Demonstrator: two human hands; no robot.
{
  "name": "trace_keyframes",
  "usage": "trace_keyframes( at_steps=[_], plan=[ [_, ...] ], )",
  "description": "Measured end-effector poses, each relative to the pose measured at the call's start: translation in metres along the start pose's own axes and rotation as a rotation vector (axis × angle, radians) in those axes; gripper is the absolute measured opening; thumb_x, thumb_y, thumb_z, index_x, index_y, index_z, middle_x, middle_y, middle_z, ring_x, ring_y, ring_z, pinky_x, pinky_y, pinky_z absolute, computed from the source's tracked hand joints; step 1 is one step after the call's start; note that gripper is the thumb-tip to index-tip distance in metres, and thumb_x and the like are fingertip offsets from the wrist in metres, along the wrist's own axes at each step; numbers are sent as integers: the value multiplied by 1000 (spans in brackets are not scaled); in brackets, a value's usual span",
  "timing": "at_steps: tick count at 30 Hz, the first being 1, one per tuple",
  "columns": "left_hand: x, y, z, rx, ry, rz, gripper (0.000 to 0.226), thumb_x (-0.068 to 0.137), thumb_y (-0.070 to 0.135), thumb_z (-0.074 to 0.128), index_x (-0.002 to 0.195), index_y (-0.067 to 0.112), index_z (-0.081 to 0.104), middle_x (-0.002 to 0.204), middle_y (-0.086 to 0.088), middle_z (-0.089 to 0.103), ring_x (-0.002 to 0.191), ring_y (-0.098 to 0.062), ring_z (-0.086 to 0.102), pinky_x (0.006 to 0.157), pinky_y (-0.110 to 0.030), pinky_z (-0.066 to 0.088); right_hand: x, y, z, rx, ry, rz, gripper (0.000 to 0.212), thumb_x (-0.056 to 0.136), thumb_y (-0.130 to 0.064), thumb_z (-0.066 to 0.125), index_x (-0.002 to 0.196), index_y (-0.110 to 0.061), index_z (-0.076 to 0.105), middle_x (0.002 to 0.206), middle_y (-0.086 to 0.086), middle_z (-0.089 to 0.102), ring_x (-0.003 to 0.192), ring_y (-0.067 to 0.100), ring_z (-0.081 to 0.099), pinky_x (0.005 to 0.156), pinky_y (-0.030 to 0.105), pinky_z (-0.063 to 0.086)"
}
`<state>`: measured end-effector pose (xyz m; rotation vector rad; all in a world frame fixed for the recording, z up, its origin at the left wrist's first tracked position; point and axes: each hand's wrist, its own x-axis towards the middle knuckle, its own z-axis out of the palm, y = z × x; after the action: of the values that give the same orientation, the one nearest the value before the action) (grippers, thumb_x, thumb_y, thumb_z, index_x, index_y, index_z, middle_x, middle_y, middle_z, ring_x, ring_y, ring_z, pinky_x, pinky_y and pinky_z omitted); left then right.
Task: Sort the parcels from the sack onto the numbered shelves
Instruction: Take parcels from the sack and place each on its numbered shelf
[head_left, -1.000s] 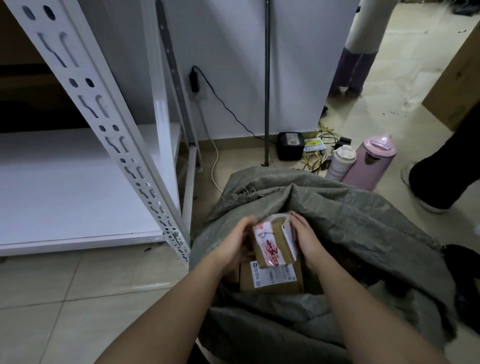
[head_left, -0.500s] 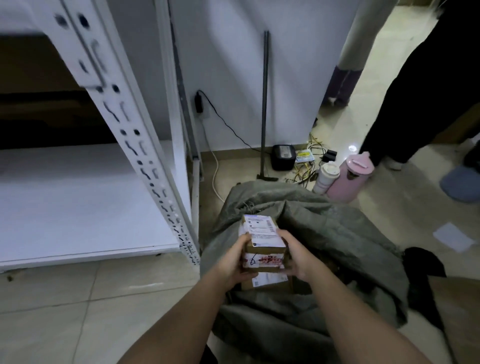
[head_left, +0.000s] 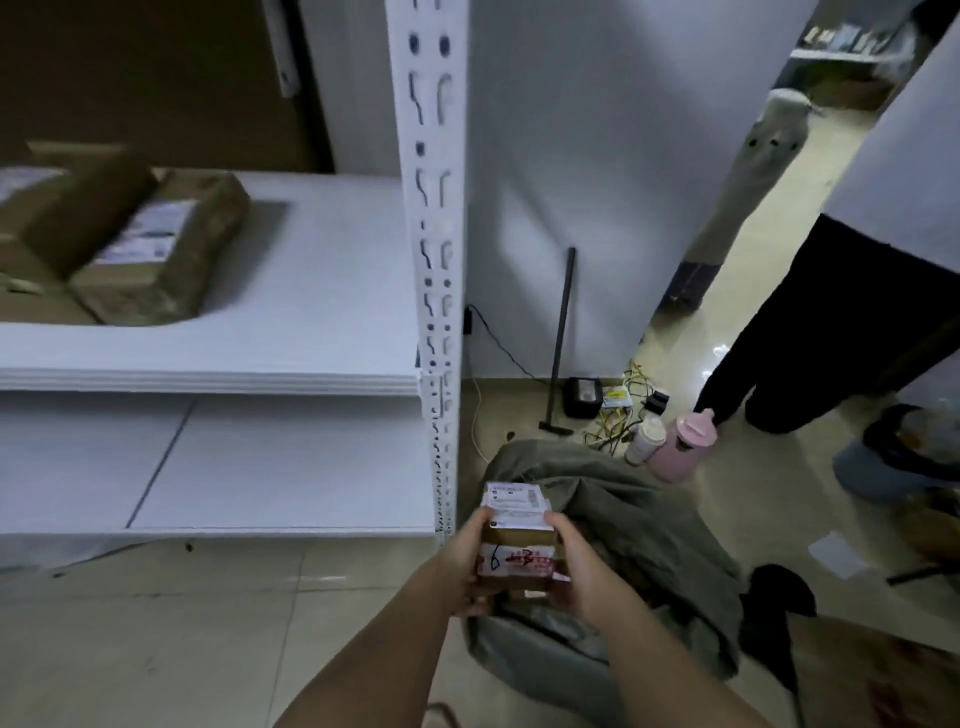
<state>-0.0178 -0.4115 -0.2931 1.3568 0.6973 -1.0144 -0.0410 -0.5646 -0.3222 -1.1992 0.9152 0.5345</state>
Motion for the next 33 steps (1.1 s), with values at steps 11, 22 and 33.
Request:
trace_keyframes(
  at_steps=[11, 22, 33],
  plan=[
    [-140, -65, -78, -76, 194, 113, 53, 85, 62, 47, 87, 12, 65, 91, -7, 68, 91, -23, 62, 81, -33, 51, -127, 40, 85, -242, -110, -9, 51, 85, -62, 55, 85, -13, 67, 84, 7, 68, 82, 20, 58, 68, 27, 41],
    [-246, -112, -235, -325, 404, 247, 52, 87, 62, 48, 77, 12, 63, 83, -8, 66, 82, -22, 60, 77, -29, 48, -203, 88, 259, -501, -284, -42, 54, 82, -71, 51, 76, -19, 63, 79, 2, 66, 72, 14, 56, 54, 22, 38],
    [-293, -131, -487, -353, 466, 254, 53, 87, 64, 43, 90, 15, 63, 99, -5, 65, 95, -20, 59, 86, -34, 47, -227, 162, 509, -544, -361, -30, 50, 85, -65, 50, 78, -18, 61, 73, 1, 64, 63, 14, 54, 54, 22, 35]
  ],
)
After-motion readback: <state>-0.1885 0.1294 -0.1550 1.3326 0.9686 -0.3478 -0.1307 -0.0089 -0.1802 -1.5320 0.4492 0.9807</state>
